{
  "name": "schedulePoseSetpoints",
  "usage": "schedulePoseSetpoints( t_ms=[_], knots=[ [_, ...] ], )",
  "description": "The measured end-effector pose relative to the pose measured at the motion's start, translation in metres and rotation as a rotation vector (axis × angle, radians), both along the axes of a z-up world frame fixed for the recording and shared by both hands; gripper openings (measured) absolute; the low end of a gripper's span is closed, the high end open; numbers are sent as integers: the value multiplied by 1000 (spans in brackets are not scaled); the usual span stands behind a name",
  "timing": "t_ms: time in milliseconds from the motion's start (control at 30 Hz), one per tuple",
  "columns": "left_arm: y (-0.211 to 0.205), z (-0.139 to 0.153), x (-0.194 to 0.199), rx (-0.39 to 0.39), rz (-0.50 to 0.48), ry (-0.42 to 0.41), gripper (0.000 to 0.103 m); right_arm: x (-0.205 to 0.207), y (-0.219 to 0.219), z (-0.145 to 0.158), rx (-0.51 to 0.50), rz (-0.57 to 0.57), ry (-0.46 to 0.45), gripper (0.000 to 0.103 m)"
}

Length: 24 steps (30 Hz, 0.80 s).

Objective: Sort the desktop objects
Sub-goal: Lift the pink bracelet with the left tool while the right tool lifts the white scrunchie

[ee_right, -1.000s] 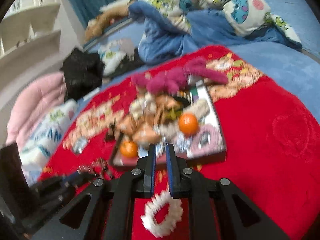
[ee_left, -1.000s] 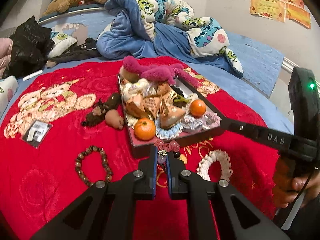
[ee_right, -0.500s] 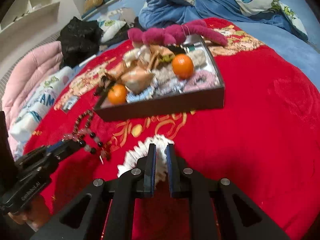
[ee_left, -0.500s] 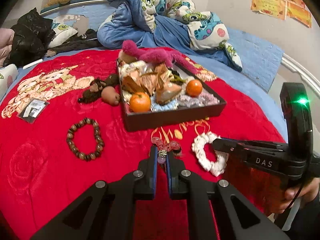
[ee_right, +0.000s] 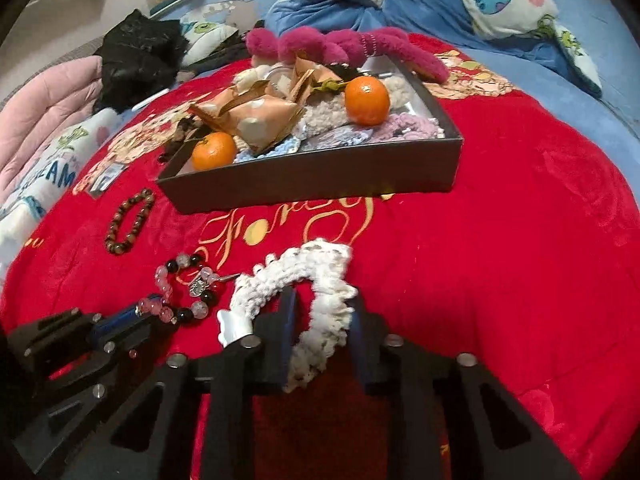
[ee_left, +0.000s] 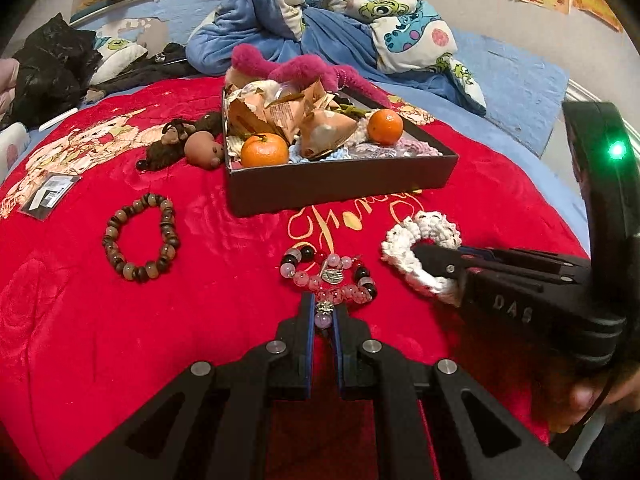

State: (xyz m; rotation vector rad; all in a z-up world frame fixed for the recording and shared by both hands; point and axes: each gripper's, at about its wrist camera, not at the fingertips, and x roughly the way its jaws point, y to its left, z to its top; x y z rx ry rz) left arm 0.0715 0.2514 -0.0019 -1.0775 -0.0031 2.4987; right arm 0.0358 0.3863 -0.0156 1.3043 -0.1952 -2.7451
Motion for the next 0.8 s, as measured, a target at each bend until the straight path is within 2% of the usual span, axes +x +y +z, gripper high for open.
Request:
schedulePoseSetpoints(
  t_ms=[100, 233, 800],
  knots=[
    [-4, 3, -1, 10, 14, 6, 8, 1, 7, 2, -46, -2, 6, 10],
    [-4, 12, 3, -6, 4, 56, 8, 3, 12, 10, -85, -11, 31, 9],
    [-15, 58, 3, 21, 31, 110, 8, -4, 8, 73, -223, -21, 183, 9]
  ],
)
